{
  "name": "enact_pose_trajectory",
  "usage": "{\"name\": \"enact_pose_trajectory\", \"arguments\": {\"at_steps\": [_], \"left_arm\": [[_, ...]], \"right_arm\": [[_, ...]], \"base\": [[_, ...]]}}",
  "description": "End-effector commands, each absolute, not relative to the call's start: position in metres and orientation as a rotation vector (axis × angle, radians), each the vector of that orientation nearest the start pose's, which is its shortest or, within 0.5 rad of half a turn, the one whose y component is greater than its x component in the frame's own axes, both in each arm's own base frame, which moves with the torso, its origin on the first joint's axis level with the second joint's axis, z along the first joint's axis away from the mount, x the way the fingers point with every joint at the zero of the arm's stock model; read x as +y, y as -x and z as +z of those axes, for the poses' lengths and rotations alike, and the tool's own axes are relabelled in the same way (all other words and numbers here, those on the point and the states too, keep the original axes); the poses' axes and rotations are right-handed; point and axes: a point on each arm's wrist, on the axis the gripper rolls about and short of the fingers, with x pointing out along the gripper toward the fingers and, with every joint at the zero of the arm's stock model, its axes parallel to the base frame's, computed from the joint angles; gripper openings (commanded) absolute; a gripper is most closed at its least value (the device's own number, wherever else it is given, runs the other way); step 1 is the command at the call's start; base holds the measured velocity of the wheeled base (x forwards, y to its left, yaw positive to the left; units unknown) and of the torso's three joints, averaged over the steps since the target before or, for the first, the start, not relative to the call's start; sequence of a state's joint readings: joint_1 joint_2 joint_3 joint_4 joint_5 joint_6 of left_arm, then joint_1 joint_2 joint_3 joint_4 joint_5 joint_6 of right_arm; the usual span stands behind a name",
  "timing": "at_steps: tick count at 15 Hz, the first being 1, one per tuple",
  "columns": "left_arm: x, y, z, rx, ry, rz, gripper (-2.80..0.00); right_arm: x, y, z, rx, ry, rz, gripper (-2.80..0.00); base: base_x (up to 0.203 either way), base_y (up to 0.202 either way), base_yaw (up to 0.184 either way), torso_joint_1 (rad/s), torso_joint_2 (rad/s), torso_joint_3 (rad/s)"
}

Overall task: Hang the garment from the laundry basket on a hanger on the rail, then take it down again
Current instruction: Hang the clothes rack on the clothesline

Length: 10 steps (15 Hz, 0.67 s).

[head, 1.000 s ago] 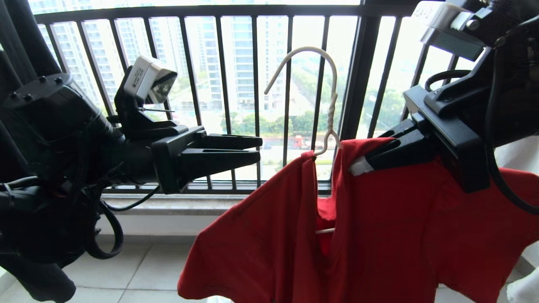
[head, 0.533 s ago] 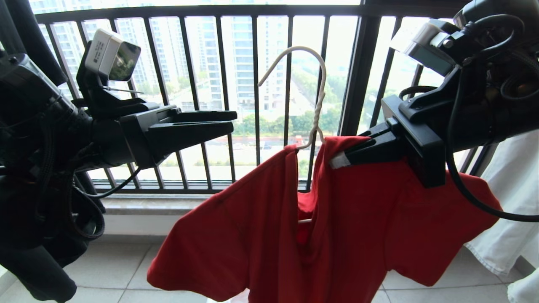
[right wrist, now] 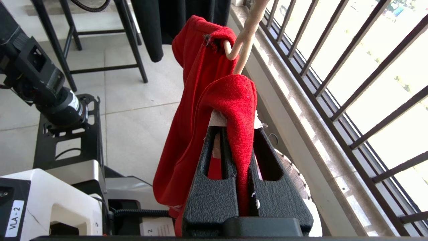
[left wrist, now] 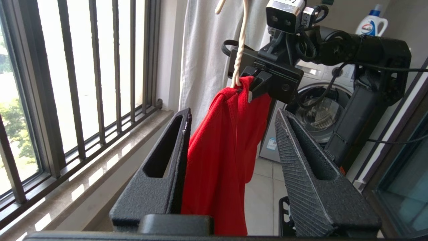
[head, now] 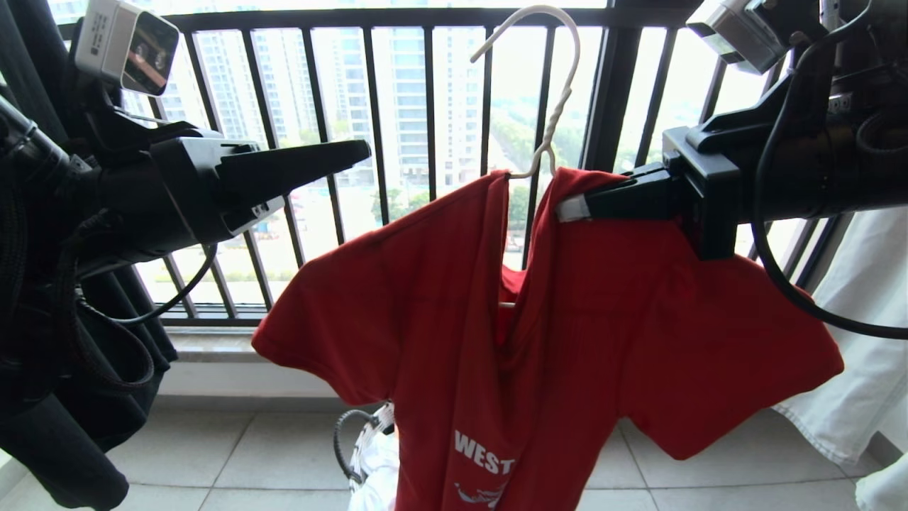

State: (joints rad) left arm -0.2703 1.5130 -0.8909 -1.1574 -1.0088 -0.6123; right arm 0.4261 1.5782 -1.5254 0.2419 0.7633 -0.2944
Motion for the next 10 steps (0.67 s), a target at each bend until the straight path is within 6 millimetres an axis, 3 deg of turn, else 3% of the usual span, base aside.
{"name": "enact_pose_trajectory", "arguments": {"at_steps": [1, 6, 10], "left_arm": [[-0.077, -0.225, 0.305, -0.141, 0.337, -1.304, -2.8], [-0.043, -0.207, 0.28, -0.063, 0.416, -1.08, -2.8], [-0.041, -0.208, 0.288, -0.077, 0.413, -1.072, -2.8]], "right_arm": [[0.115, -0.228, 0.345, 0.123, 0.196, 1.16, -2.8], [0.1, -0.209, 0.356, 0.163, 0.119, 0.89, -2.8], [0.083, -0.187, 0.368, 0.134, 0.073, 0.673, -2.8]], "base": [[0.0, 0.0, 0.0, 0.0, 0.0, 0.0], [0.0, 0.0, 0.0, 0.0, 0.0, 0.0], [0.0, 0.0, 0.0, 0.0, 0.0, 0.0]]}}
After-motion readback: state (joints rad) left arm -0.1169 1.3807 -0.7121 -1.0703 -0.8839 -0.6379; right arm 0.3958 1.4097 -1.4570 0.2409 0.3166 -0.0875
